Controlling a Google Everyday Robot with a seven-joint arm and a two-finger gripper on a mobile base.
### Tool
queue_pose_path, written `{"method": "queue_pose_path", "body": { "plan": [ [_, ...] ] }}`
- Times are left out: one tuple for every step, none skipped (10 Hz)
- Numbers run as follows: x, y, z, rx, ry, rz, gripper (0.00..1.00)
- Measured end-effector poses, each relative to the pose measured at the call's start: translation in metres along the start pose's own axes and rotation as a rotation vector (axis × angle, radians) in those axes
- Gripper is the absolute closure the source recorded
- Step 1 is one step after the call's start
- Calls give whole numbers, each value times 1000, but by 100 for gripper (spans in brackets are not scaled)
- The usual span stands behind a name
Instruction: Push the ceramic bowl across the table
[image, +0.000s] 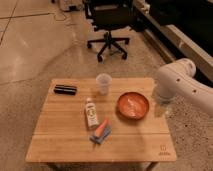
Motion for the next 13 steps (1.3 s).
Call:
{"method": "queue_pose_path", "body": {
  "plan": [
    [-9, -3, 2, -1, -2, -6, 35],
    [-14, -5, 3, 0, -4, -11, 35],
    [-15, -9, 5, 0, -6, -13, 35],
    [-14, -10, 7, -3, -7, -14, 35],
    [-17, -13, 9, -5, -5, -22, 35],
    [-28, -17, 11, -9, -12, -27, 35],
    [-35, -21, 15, -13, -13, -32, 35],
    [-37, -24, 19, -17, -13, -33, 35],
    [-37, -26, 24, -27, -8, -33, 35],
    [-39, -27, 25, -28, -7, -38, 35],
    [-41, -28, 26, -30, -11, -40, 35],
    [-43, -31, 29, -32, -8, -43, 35],
    [-51, -33, 33, -38, -14, -45, 35]
  ]
}}
